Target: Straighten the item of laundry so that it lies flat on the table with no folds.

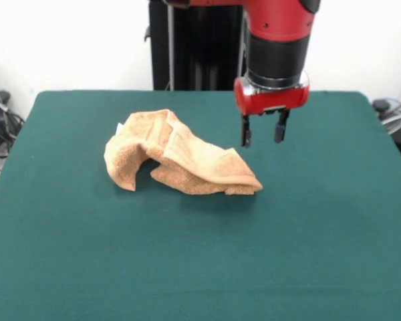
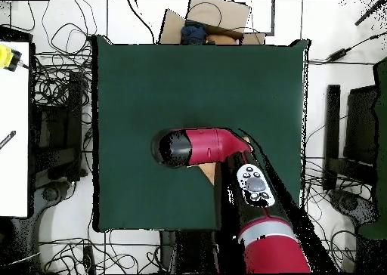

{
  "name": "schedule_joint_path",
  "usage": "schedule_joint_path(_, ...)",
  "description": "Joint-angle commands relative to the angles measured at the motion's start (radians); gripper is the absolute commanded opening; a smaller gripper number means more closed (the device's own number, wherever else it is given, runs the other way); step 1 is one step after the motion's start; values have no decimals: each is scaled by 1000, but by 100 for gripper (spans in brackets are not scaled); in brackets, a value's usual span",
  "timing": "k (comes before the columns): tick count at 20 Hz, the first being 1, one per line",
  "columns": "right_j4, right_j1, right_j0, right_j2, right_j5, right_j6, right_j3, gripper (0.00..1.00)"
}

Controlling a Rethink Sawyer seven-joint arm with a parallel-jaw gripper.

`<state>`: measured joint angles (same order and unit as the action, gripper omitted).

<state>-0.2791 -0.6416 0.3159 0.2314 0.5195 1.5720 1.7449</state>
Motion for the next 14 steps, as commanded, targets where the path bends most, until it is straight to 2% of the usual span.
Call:
schedule_joint_path(1, -34, 125, 60, 62, 19, -26, -53, 100)
schedule_joint_path(7, -62, 149, 146, 111, 106, -155, -132, 100)
schedule_joint_path(14, -84, 35, 221, 155, 237, -267, -149, 100)
